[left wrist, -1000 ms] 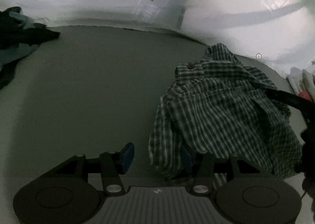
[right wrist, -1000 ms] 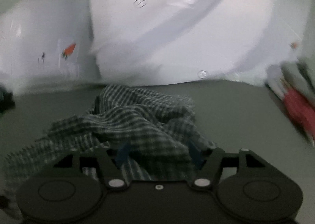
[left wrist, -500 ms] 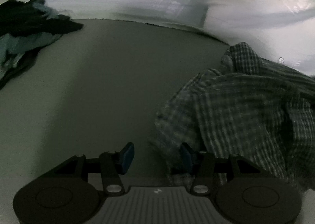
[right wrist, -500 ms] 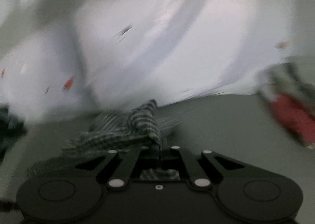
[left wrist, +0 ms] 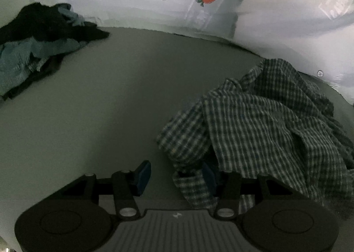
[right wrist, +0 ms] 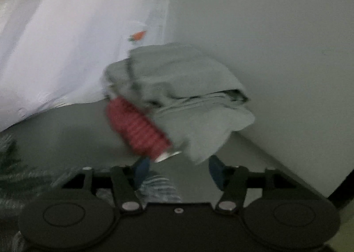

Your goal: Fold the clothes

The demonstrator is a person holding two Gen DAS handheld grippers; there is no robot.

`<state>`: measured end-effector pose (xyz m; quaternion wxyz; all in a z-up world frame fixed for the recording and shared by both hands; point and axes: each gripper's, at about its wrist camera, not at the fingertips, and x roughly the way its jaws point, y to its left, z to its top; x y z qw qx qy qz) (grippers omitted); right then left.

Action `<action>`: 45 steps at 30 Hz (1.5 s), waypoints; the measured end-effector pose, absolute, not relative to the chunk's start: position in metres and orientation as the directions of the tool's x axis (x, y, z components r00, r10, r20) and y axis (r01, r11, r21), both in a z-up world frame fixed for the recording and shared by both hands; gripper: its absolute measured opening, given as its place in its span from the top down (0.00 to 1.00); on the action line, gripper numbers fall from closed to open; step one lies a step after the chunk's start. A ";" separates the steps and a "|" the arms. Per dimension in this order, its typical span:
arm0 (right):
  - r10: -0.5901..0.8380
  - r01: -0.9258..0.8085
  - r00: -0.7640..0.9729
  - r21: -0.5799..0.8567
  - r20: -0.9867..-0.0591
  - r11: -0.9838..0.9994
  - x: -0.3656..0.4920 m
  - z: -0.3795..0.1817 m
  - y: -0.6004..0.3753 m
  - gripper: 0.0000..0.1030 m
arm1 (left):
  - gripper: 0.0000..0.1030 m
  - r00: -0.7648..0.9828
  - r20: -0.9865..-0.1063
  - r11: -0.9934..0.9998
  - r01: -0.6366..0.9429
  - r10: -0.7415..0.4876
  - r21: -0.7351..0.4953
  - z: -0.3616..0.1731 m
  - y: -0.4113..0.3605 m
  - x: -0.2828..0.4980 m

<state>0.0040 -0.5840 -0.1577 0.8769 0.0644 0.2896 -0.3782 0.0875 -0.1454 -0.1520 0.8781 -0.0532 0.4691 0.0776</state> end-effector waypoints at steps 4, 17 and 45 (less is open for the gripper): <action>-0.462 0.591 0.666 0.036 -0.585 0.806 0.021 -0.162 -0.542 0.14 | 0.49 0.547 -0.833 0.988 -0.152 0.086 0.002 -0.152 -0.141 0.100; -0.203 0.462 0.600 0.128 -0.774 0.878 0.062 -0.234 -0.440 0.09 | 0.94 0.512 -0.858 0.990 0.136 -0.052 0.021 -0.190 -0.124 0.148; -0.239 0.424 0.671 0.098 -0.702 0.901 0.089 -0.203 -0.364 0.09 | 0.56 0.626 -0.774 0.940 -0.312 0.095 -0.137 -0.154 0.055 0.207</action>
